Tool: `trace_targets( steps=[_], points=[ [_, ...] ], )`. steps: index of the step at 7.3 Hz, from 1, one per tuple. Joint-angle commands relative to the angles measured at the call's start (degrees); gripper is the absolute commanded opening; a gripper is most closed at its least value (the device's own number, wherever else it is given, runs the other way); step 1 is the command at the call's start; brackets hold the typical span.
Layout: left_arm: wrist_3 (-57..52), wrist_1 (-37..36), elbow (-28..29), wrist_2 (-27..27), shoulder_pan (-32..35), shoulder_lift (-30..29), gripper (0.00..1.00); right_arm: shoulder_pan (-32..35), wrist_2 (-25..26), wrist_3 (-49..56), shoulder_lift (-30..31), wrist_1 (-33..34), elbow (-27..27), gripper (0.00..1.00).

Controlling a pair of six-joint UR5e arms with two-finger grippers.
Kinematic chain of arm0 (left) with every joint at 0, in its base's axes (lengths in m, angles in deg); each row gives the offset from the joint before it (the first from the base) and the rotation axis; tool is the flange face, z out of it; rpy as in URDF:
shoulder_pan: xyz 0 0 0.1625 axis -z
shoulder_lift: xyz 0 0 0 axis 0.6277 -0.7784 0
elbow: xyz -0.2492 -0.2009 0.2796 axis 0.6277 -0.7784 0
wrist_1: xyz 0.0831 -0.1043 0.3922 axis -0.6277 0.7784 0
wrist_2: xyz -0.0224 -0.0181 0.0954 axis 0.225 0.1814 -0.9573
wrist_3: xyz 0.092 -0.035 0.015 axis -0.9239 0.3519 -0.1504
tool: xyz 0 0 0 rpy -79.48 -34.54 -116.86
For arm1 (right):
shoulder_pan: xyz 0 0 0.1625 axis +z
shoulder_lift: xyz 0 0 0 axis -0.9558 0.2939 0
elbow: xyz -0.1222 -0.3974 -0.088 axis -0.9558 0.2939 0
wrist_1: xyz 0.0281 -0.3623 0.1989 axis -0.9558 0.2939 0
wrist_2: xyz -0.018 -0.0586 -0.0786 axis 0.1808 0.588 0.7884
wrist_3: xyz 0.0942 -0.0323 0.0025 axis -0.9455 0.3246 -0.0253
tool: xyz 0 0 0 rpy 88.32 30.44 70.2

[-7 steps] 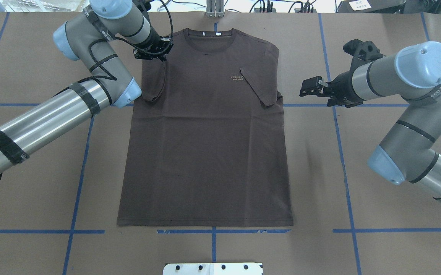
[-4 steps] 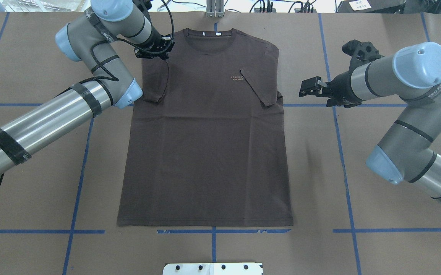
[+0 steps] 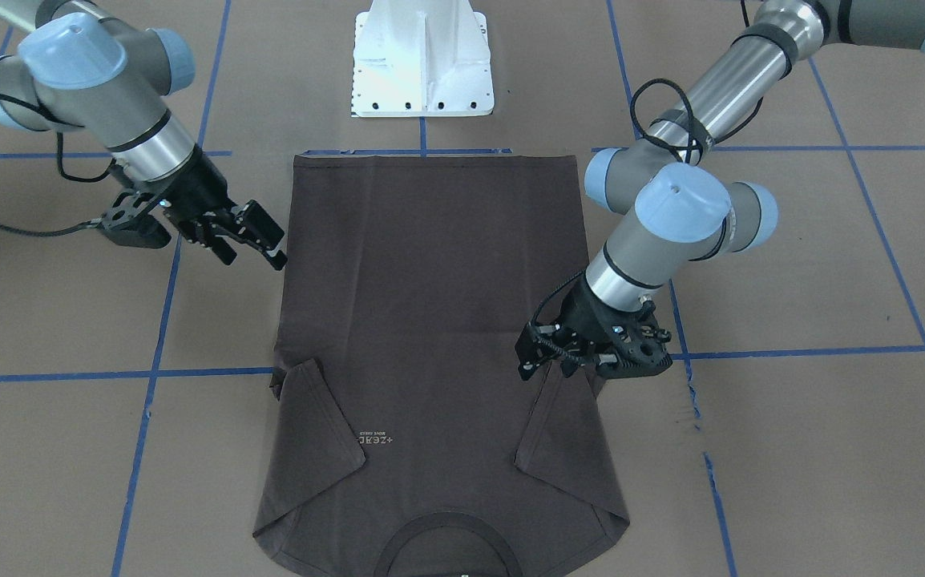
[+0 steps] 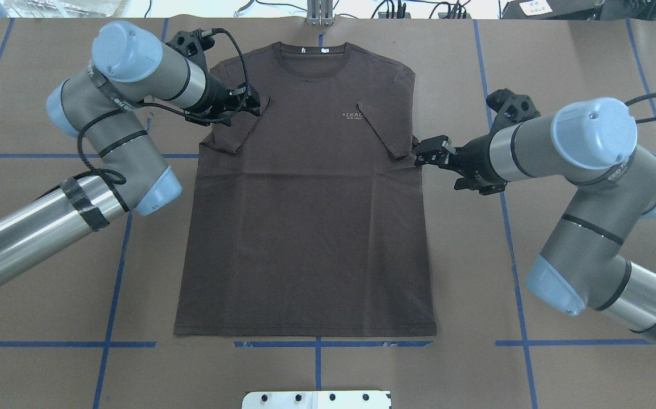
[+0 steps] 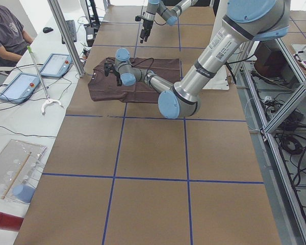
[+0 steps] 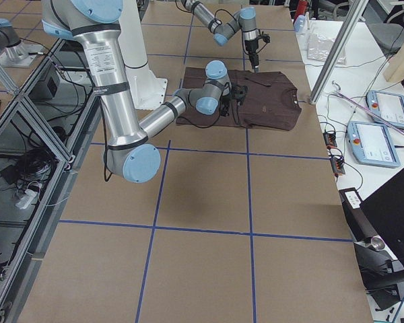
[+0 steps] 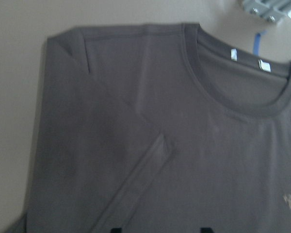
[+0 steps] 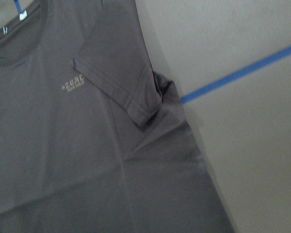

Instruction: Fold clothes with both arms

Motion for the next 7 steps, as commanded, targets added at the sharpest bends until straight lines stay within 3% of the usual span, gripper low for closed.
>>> trace_targets(
  steps=[1,3,4,7],
  points=[
    [2.2,-1.8,-13.6,2.9,-1.0,9.4,0.69,-16.5,18.5,-10.4,0.5,12.5,-8.3,1.00],
    [2.7,-2.2,-20.4,2.2,-1.3,15.1,0.71,-22.6,22.1,-18.0,4.9,12.8,-11.0,0.98],
    [3.9,-2.2,-20.4,2.0,-1.4,15.1,0.74,-25.0,22.9,-21.1,8.6,12.7,-11.3,0.92],
    [4.3,-2.2,-20.2,1.9,-1.7,14.9,0.74,-29.0,23.2,-26.8,10.2,12.9,-11.2,0.79]
  ],
)
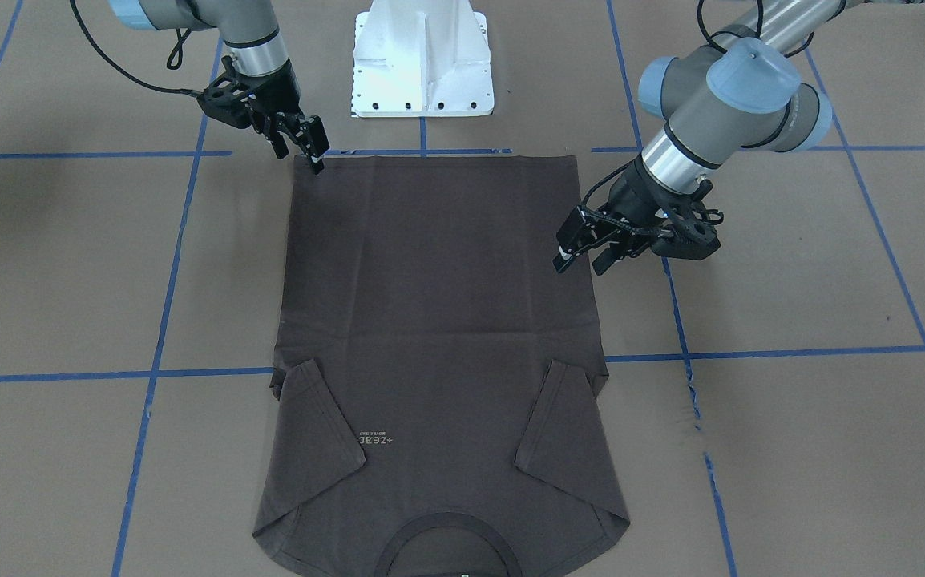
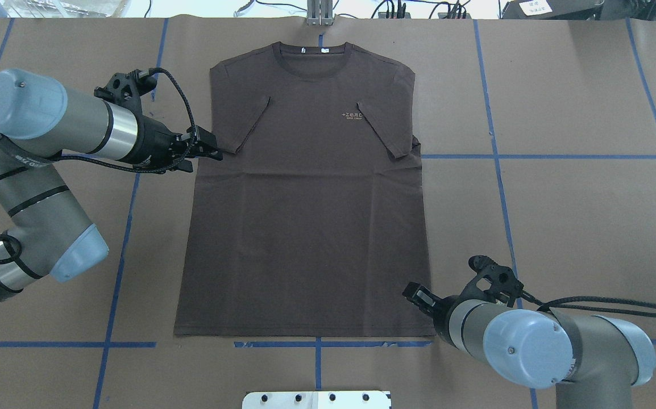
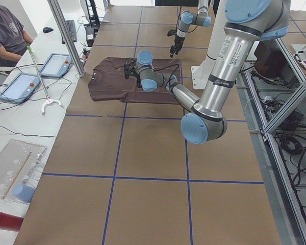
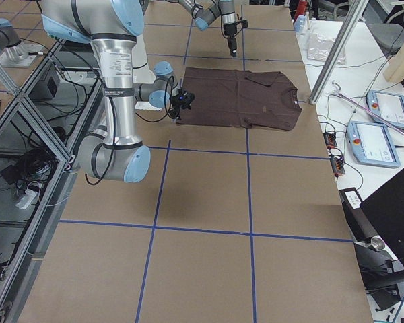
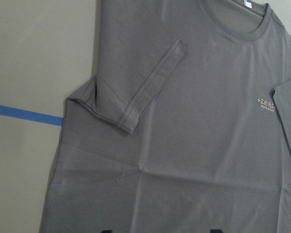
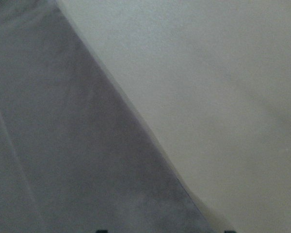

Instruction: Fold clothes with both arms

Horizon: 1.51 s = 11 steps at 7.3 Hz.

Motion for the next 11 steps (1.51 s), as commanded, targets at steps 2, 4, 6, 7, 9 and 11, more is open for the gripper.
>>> trace_targets(
  steps=[2,4,6,7,9,11],
  points=[
    [0.1,0.0,0.0,-0.1,0.0,-0.1,0.74,-2.4,0.1,-1.7,0.4,0.4,0.8,0.77],
    [0.0,0.0,0.4,-0.1,0.0,0.0,0.74,-2.8,-0.1,-1.7,0.6,0.5,1.9,0.74],
    [0.0,0.0,0.2,-0.1,0.0,0.2,0.74,-2.7,-0.3,-1.7,0.6,0.5,2.1,0.30],
    [0.0,0.0,0.2,-0.1,0.0,0.2,0.74,-2.7,-0.3,-1.6,0.6,0.5,2.4,0.04],
    [0.1,-0.1,-0.6,-0.1,0.3,0.6,0.76,-2.7,-1.0,-1.6,0.0,0.5,2.3,0.00],
    [4.3,-1.2,-5.7,-3.8,-0.6,4.1,0.84,-2.4,-1.2,-1.6,-0.1,0.5,0.6,0.00]
  ],
)
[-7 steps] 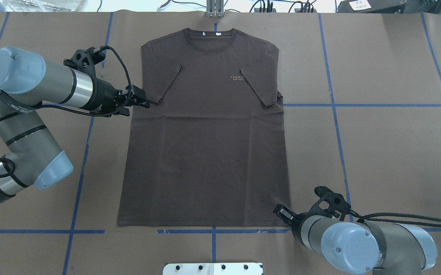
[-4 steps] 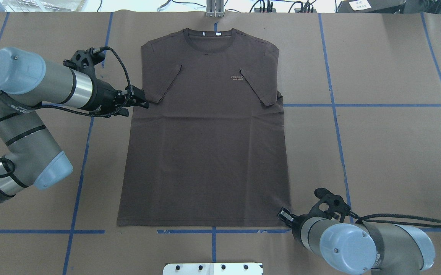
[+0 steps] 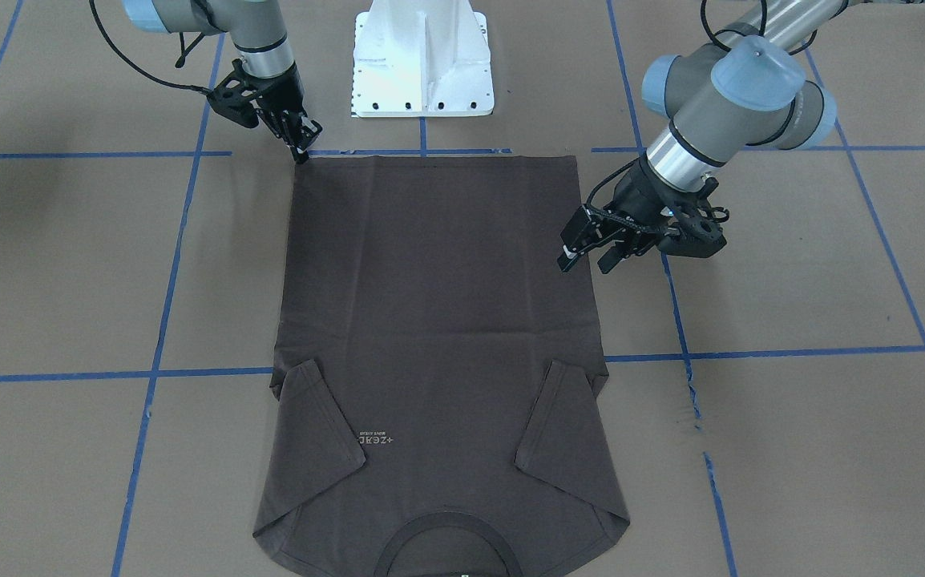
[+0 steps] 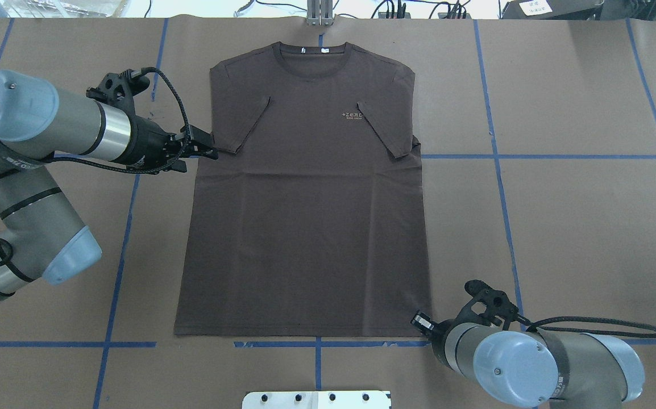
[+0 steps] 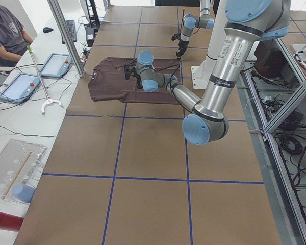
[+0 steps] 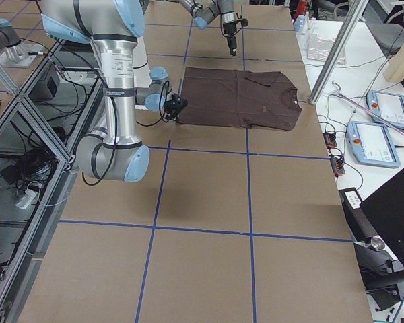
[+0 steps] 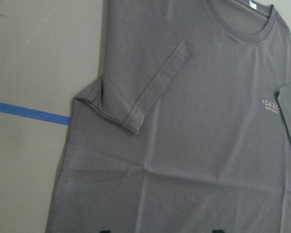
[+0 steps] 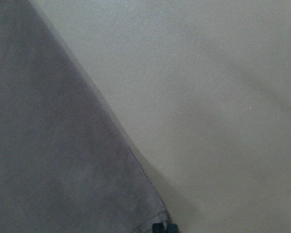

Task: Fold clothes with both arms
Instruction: 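Lower both grippers to the hem corners nearest the robot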

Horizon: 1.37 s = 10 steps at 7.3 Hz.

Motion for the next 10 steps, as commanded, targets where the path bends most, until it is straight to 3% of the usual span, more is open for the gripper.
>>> trace_targets(
  steps=[1,2,4,7,10],
  points=[
    [6.8,-5.0,-12.3,-7.6,-6.3,8.9,0.84,0.3,-0.1,0.0,0.8,0.1,-3.3,0.00],
    [11.1,-6.5,-16.7,-15.6,-13.4,13.9,0.84,0.3,-0.1,0.0,0.9,0.0,-3.0,0.00],
    [20.7,-8.4,-16.6,-27.2,-26.4,17.3,0.84,0.4,-0.1,0.0,0.9,0.0,-3.4,0.00],
    [27.0,-14.0,-16.6,-27.7,-34.1,17.3,0.83,0.3,-0.1,0.0,1.3,0.0,-3.3,0.00],
    [28.9,-15.4,-16.5,-27.7,-34.9,17.4,0.70,0.4,-0.1,-0.1,1.3,0.0,-3.5,0.00]
  ],
)
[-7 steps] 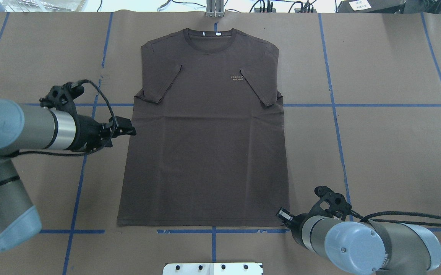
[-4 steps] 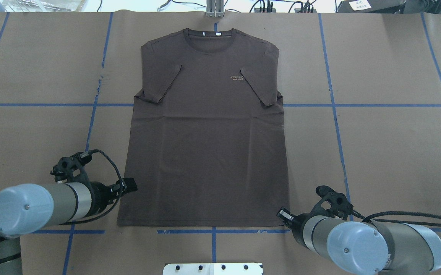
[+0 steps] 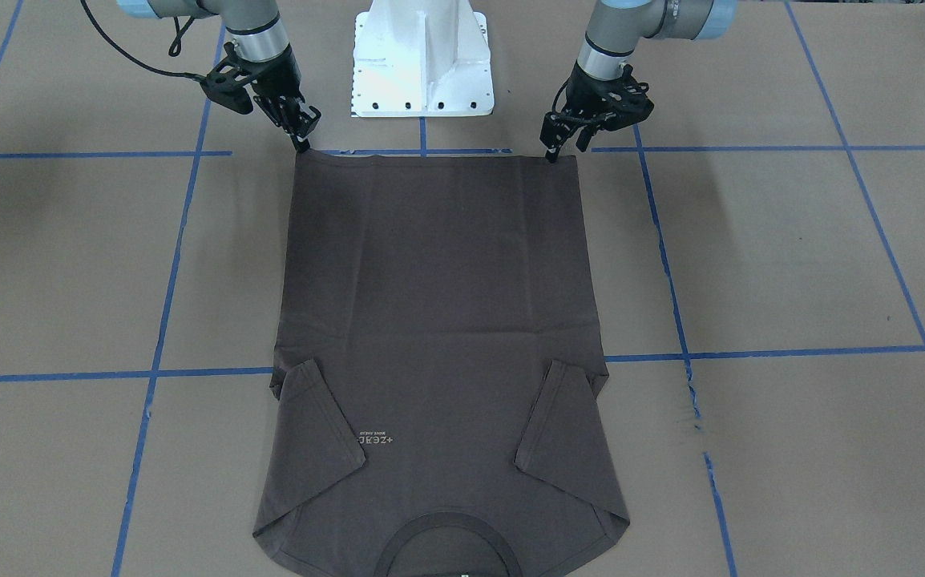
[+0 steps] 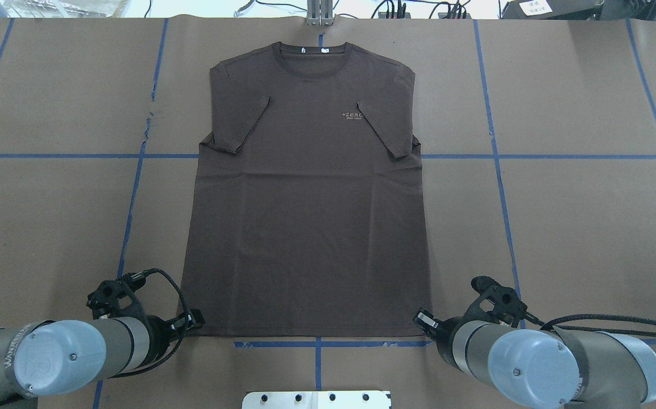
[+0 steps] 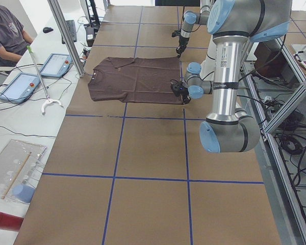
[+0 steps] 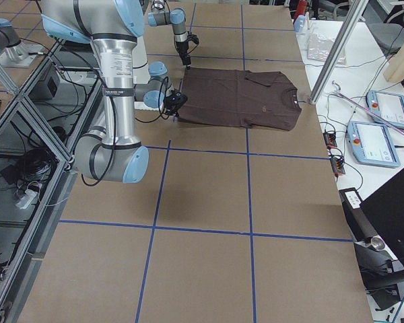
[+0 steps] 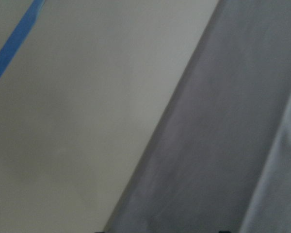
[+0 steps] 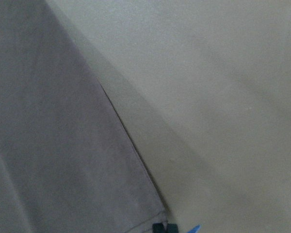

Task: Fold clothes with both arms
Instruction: 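Lower both grippers to the hem corners nearest the robot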

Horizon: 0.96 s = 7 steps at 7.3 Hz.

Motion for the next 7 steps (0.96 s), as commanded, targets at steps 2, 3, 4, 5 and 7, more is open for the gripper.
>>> trace_targets(
  steps=[2,3,4,5,7],
  points=[
    [0.1,-0.3,0.3,0.0,-0.3,0.3,0.67,0.1,0.0,0.0,0.0,0.0,-0.2,0.00],
    [0.0,-0.5,0.5,0.0,-0.3,0.3,0.64,0.1,0.0,0.0,0.1,0.0,-0.2,0.00],
    [0.1,-0.6,0.6,0.0,-0.3,0.3,0.53,0.0,0.0,-0.1,0.1,0.0,-0.2,0.00],
    [0.3,-0.6,0.6,0.0,-0.3,0.3,0.25,0.1,0.1,-0.1,0.0,0.0,-0.2,0.00],
    [0.1,-1.3,0.3,0.2,-0.1,0.0,0.00,0.1,0.1,-0.1,0.1,0.0,-0.3,0.00]
  ],
)
